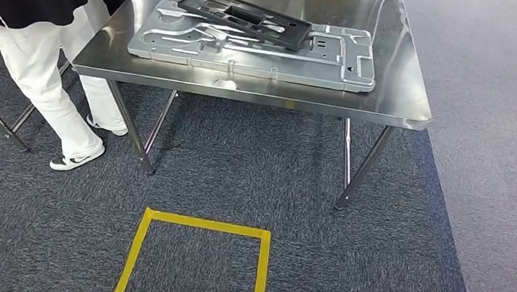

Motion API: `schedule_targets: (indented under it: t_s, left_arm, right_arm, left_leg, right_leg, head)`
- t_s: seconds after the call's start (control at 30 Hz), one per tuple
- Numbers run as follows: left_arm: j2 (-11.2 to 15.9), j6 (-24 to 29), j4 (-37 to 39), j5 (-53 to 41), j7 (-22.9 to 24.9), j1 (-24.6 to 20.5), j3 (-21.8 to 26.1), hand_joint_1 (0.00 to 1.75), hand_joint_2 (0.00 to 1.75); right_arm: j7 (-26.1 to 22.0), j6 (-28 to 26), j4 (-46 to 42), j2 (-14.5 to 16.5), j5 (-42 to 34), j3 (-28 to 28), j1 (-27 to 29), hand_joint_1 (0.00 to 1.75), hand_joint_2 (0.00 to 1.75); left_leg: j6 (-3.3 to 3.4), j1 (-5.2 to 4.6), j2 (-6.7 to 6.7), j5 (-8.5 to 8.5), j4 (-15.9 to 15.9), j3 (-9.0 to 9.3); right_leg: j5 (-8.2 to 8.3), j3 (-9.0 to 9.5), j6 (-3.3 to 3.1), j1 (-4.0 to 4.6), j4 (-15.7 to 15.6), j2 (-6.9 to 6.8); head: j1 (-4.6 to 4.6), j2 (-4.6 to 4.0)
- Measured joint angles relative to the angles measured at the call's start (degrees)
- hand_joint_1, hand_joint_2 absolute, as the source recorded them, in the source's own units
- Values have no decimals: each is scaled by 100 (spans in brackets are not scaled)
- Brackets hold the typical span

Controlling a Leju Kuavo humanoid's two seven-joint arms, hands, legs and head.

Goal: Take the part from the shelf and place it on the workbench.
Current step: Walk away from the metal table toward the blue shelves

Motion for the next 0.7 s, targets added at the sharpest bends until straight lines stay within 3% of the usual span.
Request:
schedule_targets:
  t_s: [0.07,0.1,0.13,0.17,0.23,0.3,0.33,0.43,0.47,0.53,0.6,0.63,0.67,0.7]
  left_arm:
    - [20,36,0,14,-14,5,5,0,0]
    - [34,35,0,25,-16,6,7,0,0]
    - [46,29,0,34,-17,5,8,0,0]
    - [60,25,0,34,-15,4,8,0,0]
    - [84,22,-1,24,-9,-5,8,0,0]
    - [111,28,-2,15,14,-25,8,0,0]
    - [123,39,-2,16,39,-31,8,0,0]
    - [136,67,-2,34,118,-5,9,0,0]
    - [138,67,-2,48,127,13,10,0,0]
    - [138,65,-2,72,132,43,15,0,0]
    - [139,64,-2,78,133,61,19,0,0]
    - [139,64,-2,79,133,71,20,0,0]
    - [139,64,-2,81,133,80,22,0,0]
    - [139,64,-2,83,133,87,26,0,0]
  right_arm:
    - [51,117,301,-13,38,-276,-121,0,0]
    - [84,203,437,-19,49,-384,-173,0,0]
    - [128,300,580,-29,55,-499,-235,0,0]
    - [187,391,714,-40,61,-616,-300,0,0]
    - [309,518,937,-59,80,-826,-421,0,0]
    - [404,602,1094,-70,118,-967,-510,0,0]
    - [437,638,1162,-75,141,-1026,-544,0,0]
    - [466,711,1310,-105,207,-1173,-608,0,0]
    - [463,735,1343,-116,232,-1212,-621,0,0]
    - [453,778,1393,-134,273,-1278,-638,0,0]
    - [443,792,1429,-154,293,-1328,-646,0,0]
    - [431,801,1445,-164,304,-1348,-646,0,0]
    - [412,821,1458,-174,323,-1367,-645,0,0]
    - [385,842,1469,-182,346,-1385,-644,0,0]
  left_leg:
    - [-9,-9,-21,-552,698,-180]
    - [-6,-16,-24,-664,1040,-234]
    - [9,-27,-26,-638,1248,-219]
    - [40,-43,-27,-512,1252,-102]
    - [159,-102,-30,-272,649,443]
    - [274,-159,-16,-333,-188,1022]
    - [318,-173,-11,-413,-462,1174]
    - [417,-157,-17,-459,-717,1259]
    - [447,-145,-20,-445,-744,1276]
    - [473,-129,-19,-423,-755,1282]
    - [456,-113,-18,-428,-750,1288]
    - [428,-97,-17,-440,-746,1309]
    - [388,-72,-19,-462,-743,1345]
    - [338,-37,-21,-495,-741,1400]
  right_leg:
    - [126,-168,-64,51,11,-15]
    - [190,-255,-76,80,25,-21]
    - [247,-345,-85,109,49,-26]
    - [294,-433,-91,137,80,-28]
    - [353,-575,-94,177,153,-25]
    - [384,-654,-75,213,209,-33]
    - [423,-668,-51,218,239,-44]
    - [568,-757,70,200,442,-54]
    - [513,-831,114,185,570,-29]
    - [176,-1081,204,130,1040,29]
    - [-168,-1415,299,52,1686,46]
    - [-203,-1507,342,10,1854,44]
    - [-122,-1505,384,-34,1827,42]
    - [66,-1401,419,-76,1595,39]
  head:
    - [-5,0]
    - [-6,0]
    - [-7,0]
    - [-7,0]
    - [-7,0]
    - [-5,0]
    - [-5,0]
    - [-3,0]
    - [-1,0]
    - [2,0]
    - [1,0]
    - [1,0]
    - [1,0]
    - [1,0]
